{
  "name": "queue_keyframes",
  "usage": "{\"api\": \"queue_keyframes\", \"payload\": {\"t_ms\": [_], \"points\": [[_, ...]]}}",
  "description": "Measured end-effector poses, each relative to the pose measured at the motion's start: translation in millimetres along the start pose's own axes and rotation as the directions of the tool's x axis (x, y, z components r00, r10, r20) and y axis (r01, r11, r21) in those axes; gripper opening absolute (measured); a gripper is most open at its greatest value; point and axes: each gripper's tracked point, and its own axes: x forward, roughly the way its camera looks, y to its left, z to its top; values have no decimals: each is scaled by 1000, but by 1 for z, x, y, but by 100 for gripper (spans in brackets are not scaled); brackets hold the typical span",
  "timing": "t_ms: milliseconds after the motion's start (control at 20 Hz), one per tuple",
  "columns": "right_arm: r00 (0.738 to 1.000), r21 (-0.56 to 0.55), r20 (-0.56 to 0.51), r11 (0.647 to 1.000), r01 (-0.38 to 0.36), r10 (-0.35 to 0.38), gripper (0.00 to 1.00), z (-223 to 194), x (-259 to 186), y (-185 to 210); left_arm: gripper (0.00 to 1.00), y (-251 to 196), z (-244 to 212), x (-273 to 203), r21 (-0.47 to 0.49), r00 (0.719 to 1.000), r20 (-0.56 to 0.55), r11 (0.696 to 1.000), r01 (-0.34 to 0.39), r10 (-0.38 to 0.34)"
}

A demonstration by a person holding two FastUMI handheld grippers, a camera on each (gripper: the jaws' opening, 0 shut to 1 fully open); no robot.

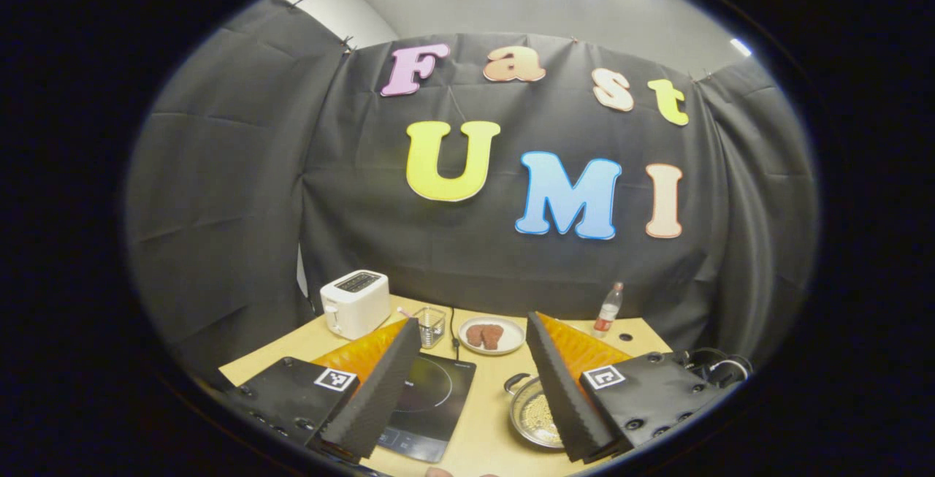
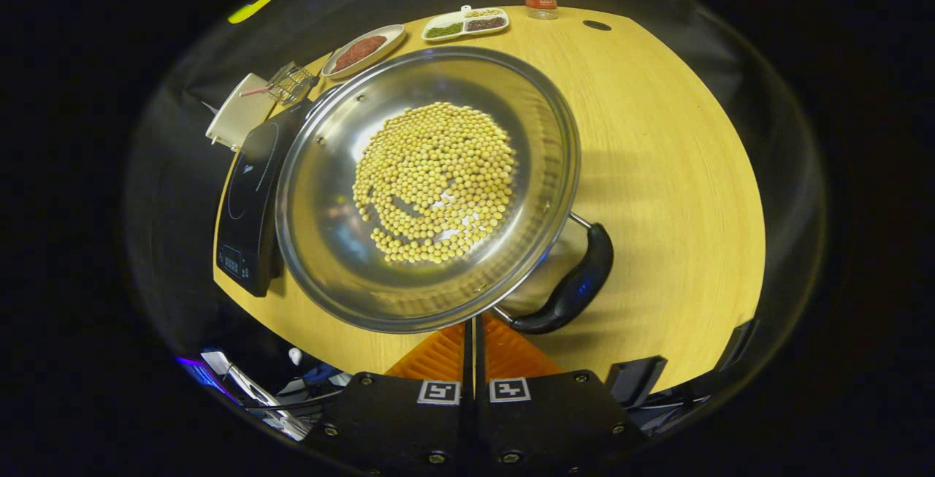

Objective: First push the handle of the pot to place it horizontally, then grasp the pot with both hands and set it on the induction cooktop.

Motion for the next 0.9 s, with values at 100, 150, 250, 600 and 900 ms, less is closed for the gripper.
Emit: {"api": "queue_keyframes", "payload": {"t_ms": [100, 150, 250, 600, 900], "points": [[1000, 0, -6, 1000, 19, -19, 1, 4, 2, -17, 97, -11, -7, 6, -14, 999, -29, 1000, 13, -13], [1000, 2, -13, 1000, 14, -14, 0, 5, 1, -23, 97, -15, -11, 8, -16, 999, -44, 1000, 17, -17], [1000, 26, -21, 1000, 6, -5, 1, 9, 1, -30, 97, -20, -18, 11, -16, 997, -74, 1000, 19, -20], [1000, 43, -24, 999, -4, 5, 1, 37, 9, -42, 95, -38, -25, 11, -36, 994, -106, 999, 5, -9], [999, -6, -39, 1000, 18, -18, 1, 61, 13, -64, 96, -46, -38, 12, -15, 989, -150, 1000, -6, 4]]}}
